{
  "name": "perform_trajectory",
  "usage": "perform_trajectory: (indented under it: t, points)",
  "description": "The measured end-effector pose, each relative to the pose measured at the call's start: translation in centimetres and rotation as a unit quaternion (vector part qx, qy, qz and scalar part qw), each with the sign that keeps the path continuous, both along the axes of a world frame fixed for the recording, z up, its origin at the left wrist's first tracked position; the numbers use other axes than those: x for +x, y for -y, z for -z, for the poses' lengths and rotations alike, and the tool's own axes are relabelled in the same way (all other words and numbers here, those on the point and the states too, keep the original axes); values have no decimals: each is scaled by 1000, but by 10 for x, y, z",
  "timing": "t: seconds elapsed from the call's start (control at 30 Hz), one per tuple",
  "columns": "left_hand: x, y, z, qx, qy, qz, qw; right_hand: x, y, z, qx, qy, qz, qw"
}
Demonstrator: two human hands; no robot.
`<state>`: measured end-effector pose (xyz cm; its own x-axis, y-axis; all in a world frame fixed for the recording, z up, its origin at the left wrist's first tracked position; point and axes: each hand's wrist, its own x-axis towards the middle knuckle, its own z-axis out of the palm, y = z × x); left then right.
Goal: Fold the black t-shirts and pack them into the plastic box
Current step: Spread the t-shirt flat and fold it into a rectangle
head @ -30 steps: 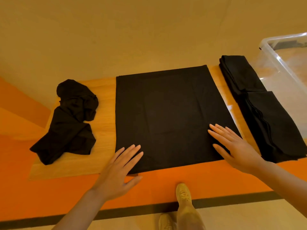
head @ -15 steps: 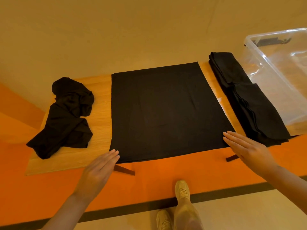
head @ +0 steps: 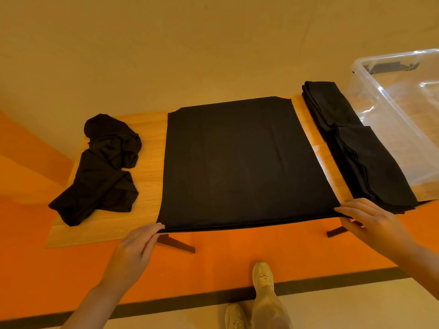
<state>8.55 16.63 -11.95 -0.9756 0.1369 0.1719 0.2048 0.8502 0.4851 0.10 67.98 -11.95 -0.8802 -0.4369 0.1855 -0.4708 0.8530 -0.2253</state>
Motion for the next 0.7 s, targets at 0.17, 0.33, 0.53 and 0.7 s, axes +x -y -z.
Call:
perform_trajectory:
  t: [0.17, 0.33, 0.53, 0.7]
  points:
    - [0, 3, -2, 18, 17, -38, 999, -3, 0, -5, -39, 25, -11, 999]
    - [-2, -3, -14, 54, 10, -83, 995, -9, 7, -18, -128, 53, -9, 990]
    - [-1, -10, -52, 101, -8, -113, 988, -16, 13, -54, -212, 86, -6, 974]
    - [5, -3, -77, 104, 21, -105, 989, -17, 9, -86, -249, 142, 15, 958]
